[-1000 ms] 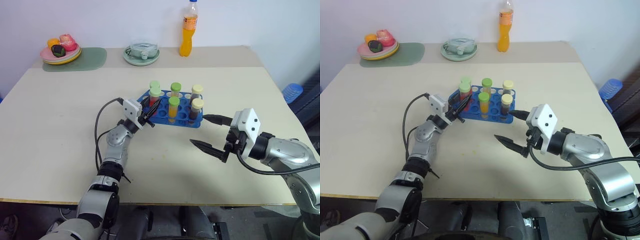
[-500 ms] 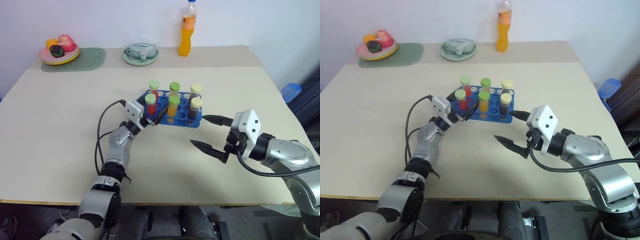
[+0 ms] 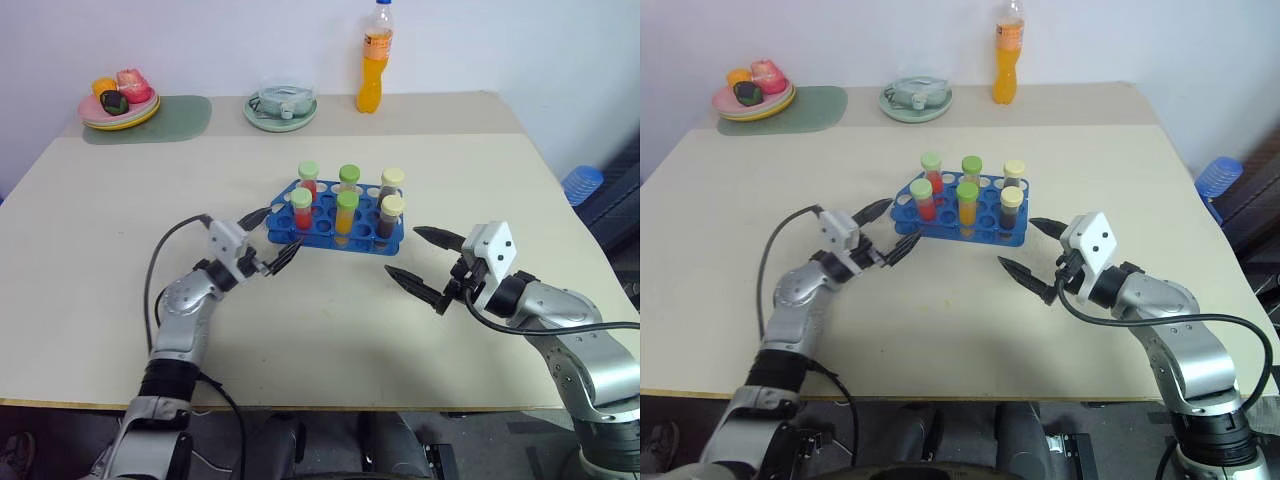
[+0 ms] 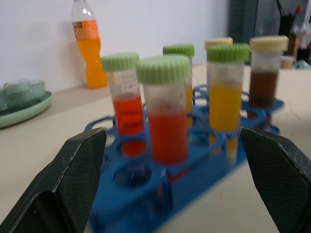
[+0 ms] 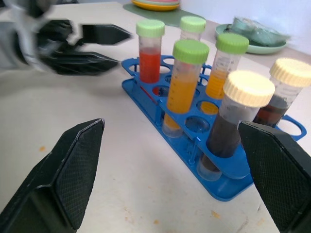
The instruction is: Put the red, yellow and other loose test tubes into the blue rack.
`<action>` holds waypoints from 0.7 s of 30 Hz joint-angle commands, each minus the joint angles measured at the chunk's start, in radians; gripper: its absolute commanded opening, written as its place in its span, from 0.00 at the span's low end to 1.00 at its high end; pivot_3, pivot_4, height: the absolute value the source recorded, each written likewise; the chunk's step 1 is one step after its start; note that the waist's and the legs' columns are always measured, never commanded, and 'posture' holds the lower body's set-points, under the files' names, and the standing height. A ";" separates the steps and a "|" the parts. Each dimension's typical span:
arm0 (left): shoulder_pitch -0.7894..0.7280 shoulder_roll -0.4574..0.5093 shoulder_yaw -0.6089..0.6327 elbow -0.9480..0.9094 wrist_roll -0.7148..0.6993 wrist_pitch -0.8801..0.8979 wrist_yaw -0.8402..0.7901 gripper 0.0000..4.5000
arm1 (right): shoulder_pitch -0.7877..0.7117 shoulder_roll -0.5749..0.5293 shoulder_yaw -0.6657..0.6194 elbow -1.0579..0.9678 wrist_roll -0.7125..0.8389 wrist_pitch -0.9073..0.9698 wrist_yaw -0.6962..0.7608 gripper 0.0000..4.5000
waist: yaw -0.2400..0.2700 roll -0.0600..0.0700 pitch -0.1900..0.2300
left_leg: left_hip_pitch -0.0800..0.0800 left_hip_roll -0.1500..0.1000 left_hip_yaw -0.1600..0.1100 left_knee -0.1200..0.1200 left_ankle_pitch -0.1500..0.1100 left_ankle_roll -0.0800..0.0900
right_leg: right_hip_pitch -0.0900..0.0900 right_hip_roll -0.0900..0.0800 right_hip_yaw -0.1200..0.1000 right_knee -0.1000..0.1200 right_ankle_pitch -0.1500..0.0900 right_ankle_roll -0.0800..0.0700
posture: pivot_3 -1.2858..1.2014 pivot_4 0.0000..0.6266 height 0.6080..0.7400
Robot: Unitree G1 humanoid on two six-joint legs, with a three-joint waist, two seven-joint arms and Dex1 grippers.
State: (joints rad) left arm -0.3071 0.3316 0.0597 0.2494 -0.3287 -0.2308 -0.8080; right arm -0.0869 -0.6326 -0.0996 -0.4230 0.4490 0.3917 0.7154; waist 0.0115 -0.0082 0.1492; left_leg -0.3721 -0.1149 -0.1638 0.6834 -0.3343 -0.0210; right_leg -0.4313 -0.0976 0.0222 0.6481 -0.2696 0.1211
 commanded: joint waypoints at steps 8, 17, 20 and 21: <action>0.242 0.248 0.226 -0.209 -0.220 0.143 -0.168 0.99 | 0.157 0.007 -0.082 0.107 -0.048 -0.190 0.049 1.00 | 0.001 0.001 0.000 | 0.000 0.000 0.000 0.000 0.000 0.000 | 0.001 0.000 0.000 -0.001 0.000 0.000 | 0.52 0.24 1.00; 0.406 0.349 0.377 -0.283 -0.294 0.278 -0.167 0.99 | 0.264 0.000 -0.201 0.151 -0.036 -0.261 0.055 1.00 | 0.002 0.001 0.000 | 0.003 0.001 0.000 -0.001 0.000 0.000 | 0.003 0.000 0.000 -0.001 0.000 0.000 | 0.52 0.24 1.00; 0.401 0.355 0.386 -0.282 -0.287 0.281 -0.166 0.99 | 0.273 -0.001 -0.217 0.166 -0.037 -0.275 0.069 1.00 | 0.003 0.001 0.000 | 0.003 0.000 0.000 -0.001 0.000 0.001 | 0.004 0.000 0.000 -0.001 0.000 0.000 | 0.52 0.24 1.00; 0.398 0.354 0.386 -0.281 -0.283 0.279 -0.170 0.99 | 0.271 0.001 -0.217 0.165 -0.038 -0.275 0.070 1.00 | 0.002 0.001 0.000 | 0.004 0.000 0.000 -0.001 -0.001 0.001 | 0.004 0.000 0.000 -0.001 0.000 0.000 | 0.52 0.24 1.00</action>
State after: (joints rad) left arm 0.1025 0.6715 0.4192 -0.0044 -0.6015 0.0538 -0.9742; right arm 0.1848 -0.6284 -0.2918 -0.2450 0.3981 0.1391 0.7788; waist 0.0132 -0.0069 0.1495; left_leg -0.3681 -0.1144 -0.1636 0.6822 -0.3348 -0.0203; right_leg -0.4269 -0.0975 0.0226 0.6467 -0.2698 0.1208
